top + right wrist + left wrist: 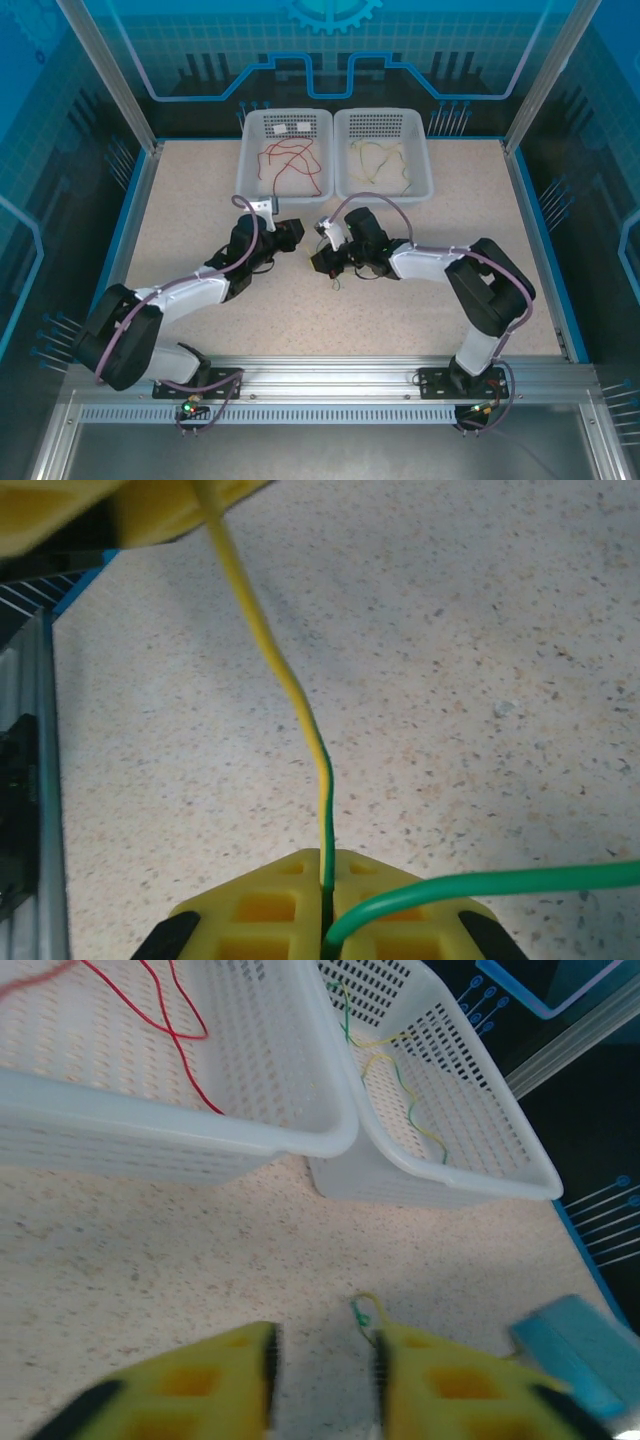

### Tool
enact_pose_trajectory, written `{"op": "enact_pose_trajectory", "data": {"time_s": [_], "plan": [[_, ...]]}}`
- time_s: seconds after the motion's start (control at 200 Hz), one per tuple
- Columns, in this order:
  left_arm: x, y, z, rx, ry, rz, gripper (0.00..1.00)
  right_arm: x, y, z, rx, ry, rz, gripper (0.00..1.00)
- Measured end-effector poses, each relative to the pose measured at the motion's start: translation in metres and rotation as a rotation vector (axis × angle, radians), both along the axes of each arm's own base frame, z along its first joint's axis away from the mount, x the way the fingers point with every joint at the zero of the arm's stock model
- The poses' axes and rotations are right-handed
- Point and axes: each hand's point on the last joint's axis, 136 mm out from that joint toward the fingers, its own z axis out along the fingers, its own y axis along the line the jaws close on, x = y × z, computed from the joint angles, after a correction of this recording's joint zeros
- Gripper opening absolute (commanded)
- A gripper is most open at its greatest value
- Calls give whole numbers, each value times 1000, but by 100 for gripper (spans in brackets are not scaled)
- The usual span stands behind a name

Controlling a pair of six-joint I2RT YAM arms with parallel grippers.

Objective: Untangle the cables

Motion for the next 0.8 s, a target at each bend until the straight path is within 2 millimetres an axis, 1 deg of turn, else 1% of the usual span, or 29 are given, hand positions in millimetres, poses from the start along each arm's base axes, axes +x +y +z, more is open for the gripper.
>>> {"op": "enact_pose_trajectory", "data": {"time_s": [0.08, 0.11, 0.185, 0.235, 0.305, 0.32, 0.335, 0.38, 0.465, 0.615, 0.685, 0.745, 0.8], "plan": [[-3, 12, 12, -3, -36, 53, 66, -4, -1, 26, 37, -24, 13, 0], [-5, 18, 18, -4, -55, 79, 72, -4, -2, 37, 53, -33, 16, 0], [-10, 36, 33, -31, -90, 166, 75, -3, -5, 66, 96, -67, 21, 0], [-15, 47, 40, -39, -112, 211, 78, 2, -10, 87, 121, -99, 11, 0], [-19, 58, 43, -38, -117, 270, 82, 10, -16, 113, 144, -134, -1, 0], [-19, 60, 43, -37, -116, 285, 85, 12, -17, 119, 148, -141, -3, 0], [-20, 63, 43, -28, -114, 300, 85, 15, -19, 125, 152, -150, -8, 0], [-23, 67, 40, -6, -104, 333, 86, 25, -24, 141, 164, -172, -25, 0], [-29, 71, 33, 38, -85, 363, 82, 45, -36, 169, 179, -220, -69, 0], [-35, 70, 31, 77, -91, 354, 70, 78, -54, 210, 231, -280, -125, 0], [-36, 67, 32, 95, -99, 335, 69, 91, -61, 218, 265, -279, -145, 0], [-37, 62, 31, 105, -102, 310, 69, 102, -66, 218, 267, -269, -165, 0], [-39, 57, 31, 116, -107, 287, 69, 113, -66, 218, 268, -261, -182, 0]]}}
